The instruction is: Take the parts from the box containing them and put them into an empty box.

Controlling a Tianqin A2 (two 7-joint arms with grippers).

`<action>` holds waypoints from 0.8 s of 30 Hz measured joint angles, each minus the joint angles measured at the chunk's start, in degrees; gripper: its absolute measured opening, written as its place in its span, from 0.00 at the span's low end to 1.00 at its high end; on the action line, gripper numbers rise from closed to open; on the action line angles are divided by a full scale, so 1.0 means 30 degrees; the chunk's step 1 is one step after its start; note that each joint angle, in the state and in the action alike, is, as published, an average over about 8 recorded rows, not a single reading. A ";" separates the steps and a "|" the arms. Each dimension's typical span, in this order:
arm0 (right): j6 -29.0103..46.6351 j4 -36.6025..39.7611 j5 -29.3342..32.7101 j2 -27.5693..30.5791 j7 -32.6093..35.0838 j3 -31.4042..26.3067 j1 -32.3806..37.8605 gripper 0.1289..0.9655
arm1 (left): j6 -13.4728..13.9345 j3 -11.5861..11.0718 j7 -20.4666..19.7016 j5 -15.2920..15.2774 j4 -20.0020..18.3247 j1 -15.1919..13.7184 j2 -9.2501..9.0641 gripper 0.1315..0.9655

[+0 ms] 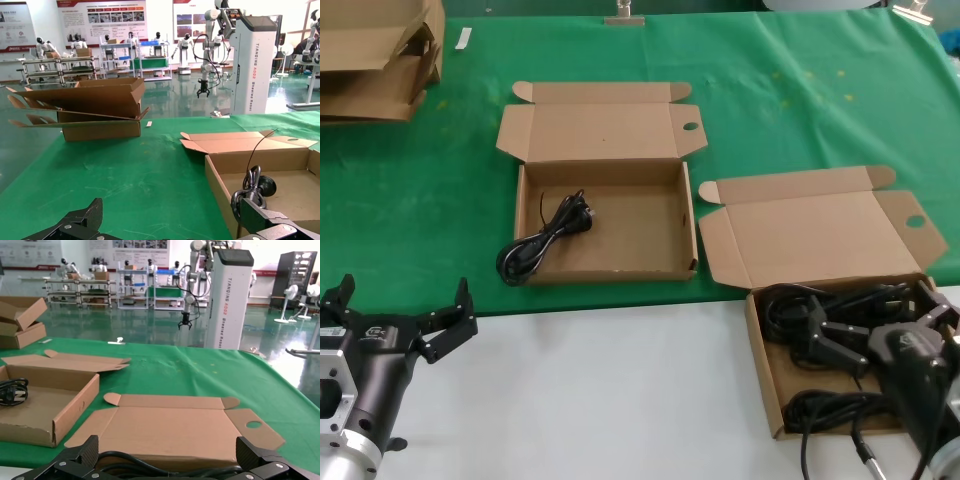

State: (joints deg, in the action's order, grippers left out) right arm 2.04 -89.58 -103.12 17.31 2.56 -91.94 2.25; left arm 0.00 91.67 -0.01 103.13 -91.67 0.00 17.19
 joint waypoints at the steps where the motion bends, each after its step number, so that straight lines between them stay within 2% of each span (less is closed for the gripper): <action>1: -0.0086 -0.0088 -0.0001 -0.0005 -0.0109 0.0012 -0.0095 1.00 | 0.0000 0.0000 0.0000 0.0000 0.0000 0.0000 0.0000 1.00; 24: -0.0243 -0.0248 -0.0002 -0.0014 -0.0305 0.0032 -0.0268 1.00 | 0.0000 0.0000 0.0001 0.0000 0.0000 0.0000 0.0000 1.00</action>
State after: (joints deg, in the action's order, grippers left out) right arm 1.31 -90.33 -103.12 17.26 1.65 -91.85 1.45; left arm 0.00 91.67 0.00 103.13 -91.67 0.00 17.19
